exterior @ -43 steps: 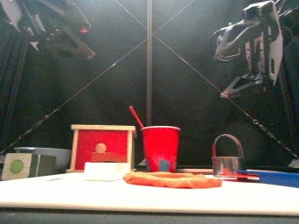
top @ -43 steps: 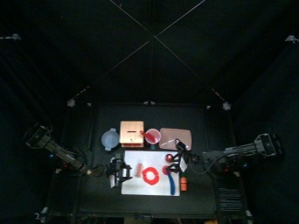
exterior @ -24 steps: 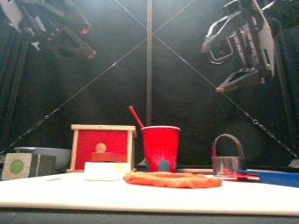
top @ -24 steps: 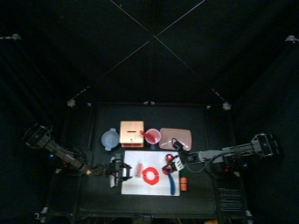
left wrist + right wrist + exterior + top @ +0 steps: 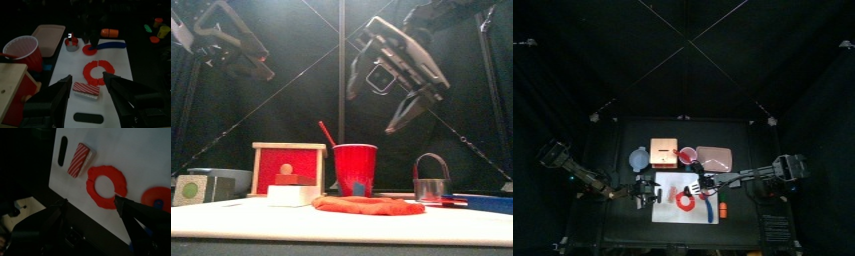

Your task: Place salmon sushi onto plate

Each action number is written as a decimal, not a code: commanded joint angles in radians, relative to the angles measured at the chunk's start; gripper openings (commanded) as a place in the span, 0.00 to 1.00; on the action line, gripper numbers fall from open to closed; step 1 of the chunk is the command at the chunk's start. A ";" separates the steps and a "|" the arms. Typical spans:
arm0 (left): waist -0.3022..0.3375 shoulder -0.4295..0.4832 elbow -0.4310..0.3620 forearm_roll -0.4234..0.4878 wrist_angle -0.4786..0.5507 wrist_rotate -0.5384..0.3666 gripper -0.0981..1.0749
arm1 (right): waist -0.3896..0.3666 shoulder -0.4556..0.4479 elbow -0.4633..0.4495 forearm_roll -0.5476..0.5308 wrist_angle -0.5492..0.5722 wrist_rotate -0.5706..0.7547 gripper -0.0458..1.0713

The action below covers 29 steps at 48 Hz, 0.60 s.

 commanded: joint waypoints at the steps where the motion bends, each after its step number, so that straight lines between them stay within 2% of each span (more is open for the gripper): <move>1: -0.015 -0.014 -0.006 0.038 -0.003 -0.003 0.83 | 0.002 0.051 -0.094 -0.071 0.020 0.086 0.95; 5: -0.021 -0.012 0.006 0.046 -0.005 -0.003 0.83 | 0.005 0.110 -0.161 -0.149 0.067 0.193 0.95; 14: -0.020 -0.017 0.021 0.049 -0.015 -0.002 0.83 | 0.029 0.199 -0.285 -0.285 0.222 0.339 0.95; 21: -0.020 -0.017 0.031 0.064 -0.015 -0.002 0.83 | 0.032 0.259 -0.347 -0.302 0.245 0.397 0.95; 29: 0.000 -0.017 0.049 0.072 -0.017 -0.002 0.83 | 0.028 0.324 -0.408 -0.290 0.252 0.402 0.95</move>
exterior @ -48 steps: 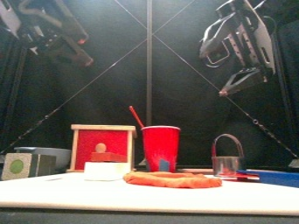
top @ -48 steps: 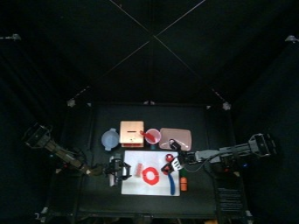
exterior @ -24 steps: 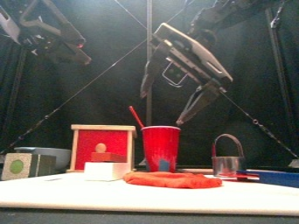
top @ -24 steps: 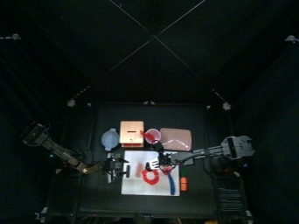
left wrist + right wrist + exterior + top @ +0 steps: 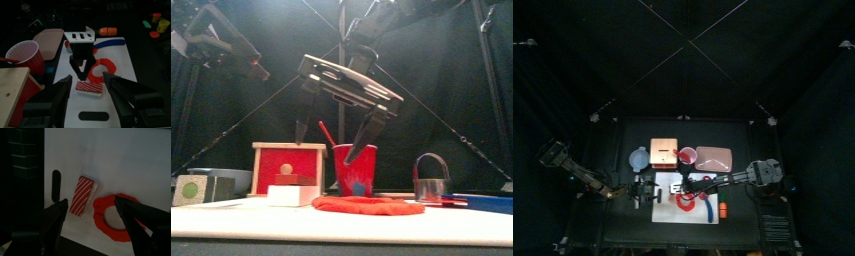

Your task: Place salmon sushi onto plate

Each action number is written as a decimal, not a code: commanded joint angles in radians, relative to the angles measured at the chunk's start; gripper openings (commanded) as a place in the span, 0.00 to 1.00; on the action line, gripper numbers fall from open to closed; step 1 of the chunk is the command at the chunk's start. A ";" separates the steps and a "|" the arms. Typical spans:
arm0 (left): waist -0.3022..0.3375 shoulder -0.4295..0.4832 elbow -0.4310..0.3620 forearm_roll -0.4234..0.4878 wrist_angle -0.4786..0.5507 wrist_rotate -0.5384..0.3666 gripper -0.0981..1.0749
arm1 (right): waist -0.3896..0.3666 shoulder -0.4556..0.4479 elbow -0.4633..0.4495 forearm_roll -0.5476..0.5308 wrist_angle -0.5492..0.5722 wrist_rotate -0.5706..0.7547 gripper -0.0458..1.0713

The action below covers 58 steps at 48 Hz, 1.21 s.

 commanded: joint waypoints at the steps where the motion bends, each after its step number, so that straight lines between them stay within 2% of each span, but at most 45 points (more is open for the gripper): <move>1: 0.015 -0.003 -0.003 0.008 -0.006 0.000 0.83 | -0.006 0.006 -0.061 0.012 0.000 0.000 0.95; 8: 0.035 -0.003 0.006 0.009 -0.005 0.002 0.83 | -0.008 0.063 -0.137 0.020 0.012 -0.006 0.95; 16: 0.058 -0.014 0.023 0.025 -0.006 0.002 0.84 | -0.009 0.117 -0.193 0.032 0.083 -0.009 0.95; 22: 0.075 -0.043 0.034 0.037 -0.005 0.002 0.84 | -0.008 0.129 -0.202 0.038 0.137 -0.003 0.95; 38: 0.078 -0.135 0.075 0.052 -0.006 0.002 0.84 | -0.009 0.173 -0.247 0.058 0.138 -0.002 0.95; 48: 0.078 -0.161 0.095 0.052 -0.005 0.002 0.84 | -0.009 0.212 -0.272 0.078 0.140 -0.002 0.94; 53: 0.078 -0.170 0.097 0.052 -0.006 0.002 0.84 | -0.011 0.221 -0.281 0.081 0.140 -0.002 0.91; 58: 0.078 -0.175 0.100 0.052 -0.006 0.002 0.84 | -0.012 0.227 -0.288 0.081 0.140 -0.003 0.83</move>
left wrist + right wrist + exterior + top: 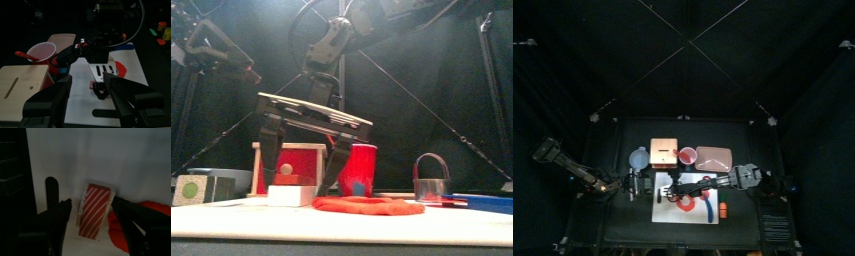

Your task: Place salmon sushi onto plate

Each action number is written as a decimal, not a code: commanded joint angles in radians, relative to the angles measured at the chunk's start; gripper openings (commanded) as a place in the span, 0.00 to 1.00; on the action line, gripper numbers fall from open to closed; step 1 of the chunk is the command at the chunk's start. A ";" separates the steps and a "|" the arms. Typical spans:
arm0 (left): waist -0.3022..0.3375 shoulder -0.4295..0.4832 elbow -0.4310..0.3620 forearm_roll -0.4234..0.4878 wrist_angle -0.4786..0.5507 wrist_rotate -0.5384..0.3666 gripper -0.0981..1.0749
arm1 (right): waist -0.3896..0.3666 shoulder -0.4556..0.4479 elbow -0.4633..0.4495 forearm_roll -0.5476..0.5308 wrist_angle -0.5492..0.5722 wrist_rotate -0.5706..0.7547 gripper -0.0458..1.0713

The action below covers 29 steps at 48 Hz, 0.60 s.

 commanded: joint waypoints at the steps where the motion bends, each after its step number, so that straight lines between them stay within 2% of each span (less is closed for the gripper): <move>1: 0.002 -0.003 -0.009 0.006 -0.006 0.002 0.84 | -0.006 -0.023 -0.029 0.000 0.000 -0.002 0.81; 6: 0.002 -0.006 -0.006 0.006 -0.006 0.002 0.84 | -0.006 -0.023 -0.028 -0.003 0.002 -0.003 0.69; 11: 0.002 -0.005 -0.006 0.006 -0.006 0.002 0.84 | -0.005 -0.032 -0.029 -0.006 0.003 -0.015 0.62; 16: 0.002 -0.005 -0.006 0.006 -0.005 0.000 0.84 | -0.002 -0.067 -0.020 -0.011 0.011 -0.028 0.62; 29: 0.000 -0.005 -0.011 -0.003 0.003 -0.002 0.84 | -0.003 -0.272 0.092 -0.008 0.146 -0.156 0.62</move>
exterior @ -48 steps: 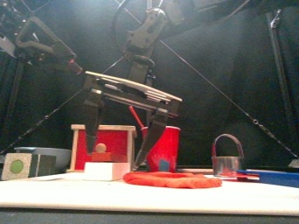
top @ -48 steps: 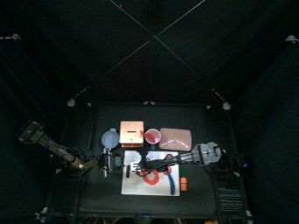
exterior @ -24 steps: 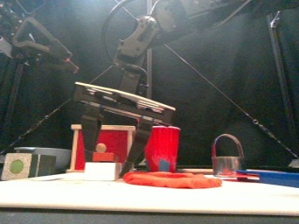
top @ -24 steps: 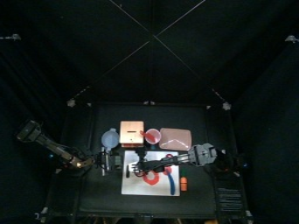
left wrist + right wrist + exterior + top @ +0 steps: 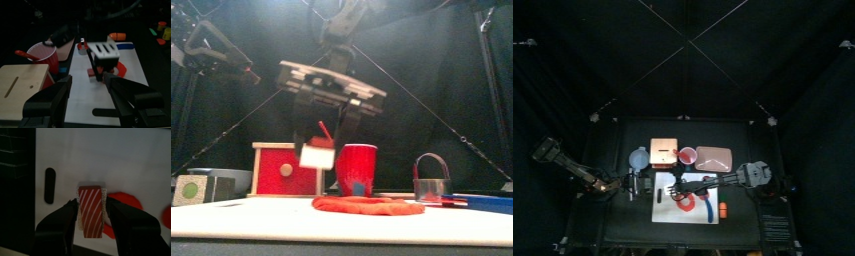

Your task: Place salmon sushi onto plate

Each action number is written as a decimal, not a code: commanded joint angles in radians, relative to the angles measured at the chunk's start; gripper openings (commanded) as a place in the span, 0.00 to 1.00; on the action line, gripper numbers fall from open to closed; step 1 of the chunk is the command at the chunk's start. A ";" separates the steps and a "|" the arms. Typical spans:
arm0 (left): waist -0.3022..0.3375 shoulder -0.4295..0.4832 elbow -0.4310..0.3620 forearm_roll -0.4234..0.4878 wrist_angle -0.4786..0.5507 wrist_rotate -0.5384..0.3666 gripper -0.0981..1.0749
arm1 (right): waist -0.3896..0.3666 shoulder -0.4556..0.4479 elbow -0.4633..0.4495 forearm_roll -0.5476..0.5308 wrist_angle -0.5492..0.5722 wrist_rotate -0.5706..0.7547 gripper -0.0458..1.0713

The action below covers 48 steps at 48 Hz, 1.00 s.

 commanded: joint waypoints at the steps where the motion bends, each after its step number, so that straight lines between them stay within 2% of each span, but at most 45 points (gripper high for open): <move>1: 0.002 0.000 -0.017 0.000 0.000 0.000 0.84 | -0.006 -0.121 0.031 0.000 0.046 -0.035 0.62; 7: 0.000 0.000 -0.020 0.002 0.003 0.000 0.84 | -0.026 -0.209 0.124 0.005 0.078 -0.091 0.62; 17: -0.003 0.000 -0.018 0.002 0.008 -0.002 0.84 | -0.137 -0.350 0.333 0.054 0.078 -0.199 0.62; 24: -0.009 0.000 -0.015 0.000 0.017 -0.002 0.83 | -0.233 -0.445 0.460 0.069 0.060 -0.261 0.62; 33: -0.009 0.000 -0.014 0.000 0.018 -0.002 0.83 | -0.405 -0.568 0.607 0.067 -0.017 -0.330 0.62; 39: -0.009 0.000 -0.015 0.006 0.018 -0.002 0.83 | -0.495 -0.588 0.690 0.048 -0.133 -0.347 0.62; 48: -0.009 0.000 -0.014 0.011 0.018 0.000 0.83 | -0.583 -0.523 0.765 0.058 -0.299 -0.380 0.62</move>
